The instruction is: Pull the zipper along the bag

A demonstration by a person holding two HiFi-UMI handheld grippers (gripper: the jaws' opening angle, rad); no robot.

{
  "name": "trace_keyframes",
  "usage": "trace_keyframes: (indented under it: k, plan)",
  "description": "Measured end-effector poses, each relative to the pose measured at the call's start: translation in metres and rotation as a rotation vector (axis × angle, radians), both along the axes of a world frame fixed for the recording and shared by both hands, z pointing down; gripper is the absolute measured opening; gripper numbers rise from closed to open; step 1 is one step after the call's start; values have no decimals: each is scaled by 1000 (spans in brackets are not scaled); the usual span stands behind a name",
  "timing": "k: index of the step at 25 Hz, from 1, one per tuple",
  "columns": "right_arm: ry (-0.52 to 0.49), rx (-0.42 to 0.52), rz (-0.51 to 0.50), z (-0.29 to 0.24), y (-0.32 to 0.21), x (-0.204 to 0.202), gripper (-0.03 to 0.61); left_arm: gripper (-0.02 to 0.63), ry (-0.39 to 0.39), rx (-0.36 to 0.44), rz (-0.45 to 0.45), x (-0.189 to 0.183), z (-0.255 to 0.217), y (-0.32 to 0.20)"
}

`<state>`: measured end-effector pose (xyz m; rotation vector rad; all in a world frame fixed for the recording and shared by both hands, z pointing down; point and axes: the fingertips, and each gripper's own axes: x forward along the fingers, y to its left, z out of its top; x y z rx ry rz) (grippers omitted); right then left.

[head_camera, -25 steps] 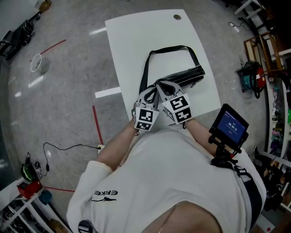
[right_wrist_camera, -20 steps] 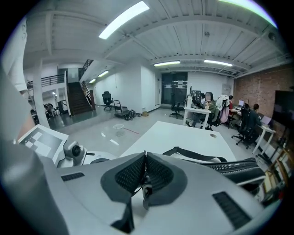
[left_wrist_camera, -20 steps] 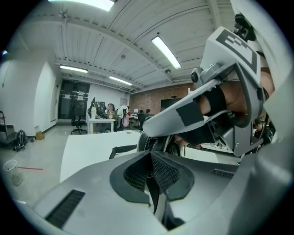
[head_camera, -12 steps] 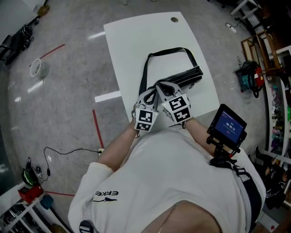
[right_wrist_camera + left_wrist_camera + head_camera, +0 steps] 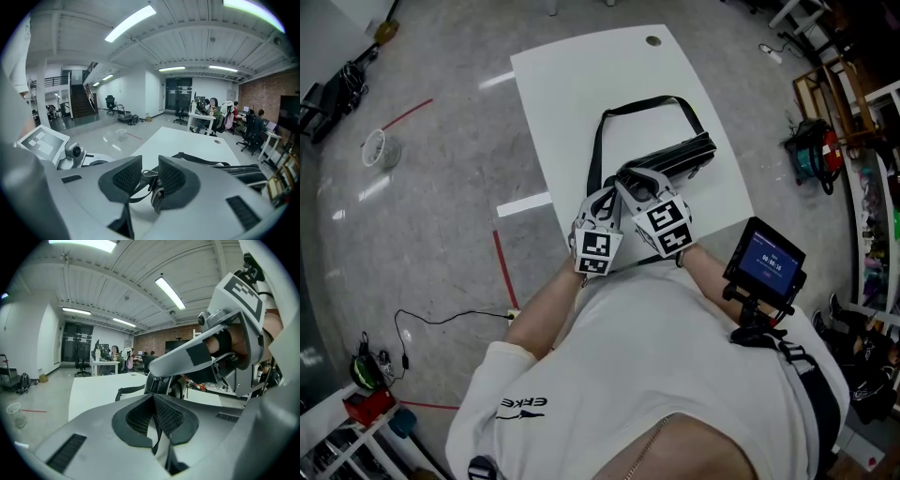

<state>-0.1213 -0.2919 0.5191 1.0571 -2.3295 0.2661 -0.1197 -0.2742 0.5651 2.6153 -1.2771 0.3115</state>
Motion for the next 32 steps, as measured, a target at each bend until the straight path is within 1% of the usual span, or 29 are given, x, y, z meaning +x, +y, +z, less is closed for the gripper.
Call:
trace_keyframes:
  k: [4,7,11,13,16,21,26,32]
  plan:
    - [-14,7,2,0,-1,5,91,4,14,-13,-42,-6,6,-5]
    - [-25,18,-6,-6,12,4,91,4,11,-11,-82,-15,1,3]
    - [-49,37,-9,-3,20,9,89,3,17,-2,-157,-24,-1,10]
    - [-68,58,-17,-14,37,20,89,3,17,11,-204,-20,-14,27]
    - [-102,88,-39,-34,65,47,89,3,14,44,-283,-7,-39,51]
    - [-155,112,-49,-50,83,94,89,3,13,76,-368,21,-61,67]
    - [-211,134,-47,-59,98,151,87,3,-12,127,-416,66,-79,81]
    - [-254,147,-44,-60,125,213,74,3,-22,159,-485,115,-90,114]
